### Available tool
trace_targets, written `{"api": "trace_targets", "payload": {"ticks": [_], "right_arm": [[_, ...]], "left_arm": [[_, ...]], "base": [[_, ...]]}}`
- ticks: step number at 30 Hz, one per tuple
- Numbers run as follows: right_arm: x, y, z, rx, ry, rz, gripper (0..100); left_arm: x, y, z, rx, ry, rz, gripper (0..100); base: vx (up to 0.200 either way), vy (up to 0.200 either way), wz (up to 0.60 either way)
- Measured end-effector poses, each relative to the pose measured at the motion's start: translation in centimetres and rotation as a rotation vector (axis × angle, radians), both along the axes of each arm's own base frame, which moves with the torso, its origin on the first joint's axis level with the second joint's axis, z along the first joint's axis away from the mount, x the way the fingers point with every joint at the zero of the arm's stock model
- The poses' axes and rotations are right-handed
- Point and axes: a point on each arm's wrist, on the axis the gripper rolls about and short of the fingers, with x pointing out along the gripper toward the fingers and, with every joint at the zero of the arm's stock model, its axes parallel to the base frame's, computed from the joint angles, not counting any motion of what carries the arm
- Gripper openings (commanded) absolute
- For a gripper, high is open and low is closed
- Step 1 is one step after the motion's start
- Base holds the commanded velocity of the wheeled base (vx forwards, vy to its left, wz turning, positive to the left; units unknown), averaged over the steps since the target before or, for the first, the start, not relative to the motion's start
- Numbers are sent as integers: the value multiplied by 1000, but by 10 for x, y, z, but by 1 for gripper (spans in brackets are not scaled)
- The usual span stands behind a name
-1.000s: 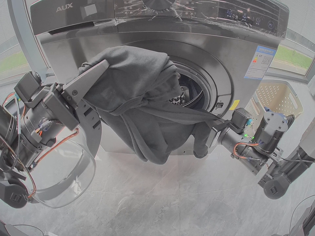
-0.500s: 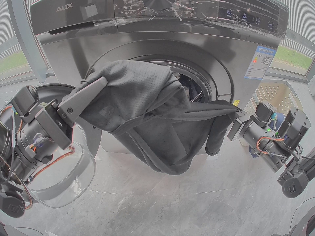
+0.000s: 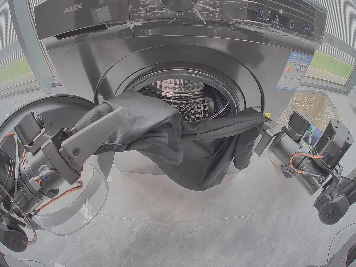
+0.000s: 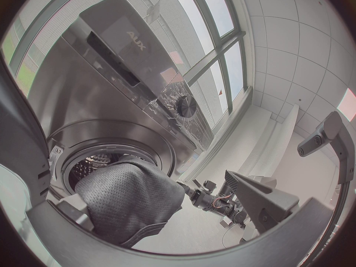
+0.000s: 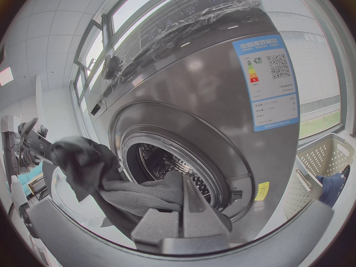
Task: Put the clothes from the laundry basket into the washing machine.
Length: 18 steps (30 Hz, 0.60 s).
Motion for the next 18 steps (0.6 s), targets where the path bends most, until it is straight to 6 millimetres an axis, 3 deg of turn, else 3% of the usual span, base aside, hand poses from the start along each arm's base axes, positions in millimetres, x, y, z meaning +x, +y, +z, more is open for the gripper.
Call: {"api": "trace_targets", "payload": {"ticks": [11,18], "right_arm": [[-1,6,5,18,-16,13,0],[2,6,9,27,-27,7,0]], "left_arm": [[-6,3,-20,44,76,2,100],[-19,6,-51,138,193,-17,100]], "base": [[0,0,0],[0,0,0]]}}
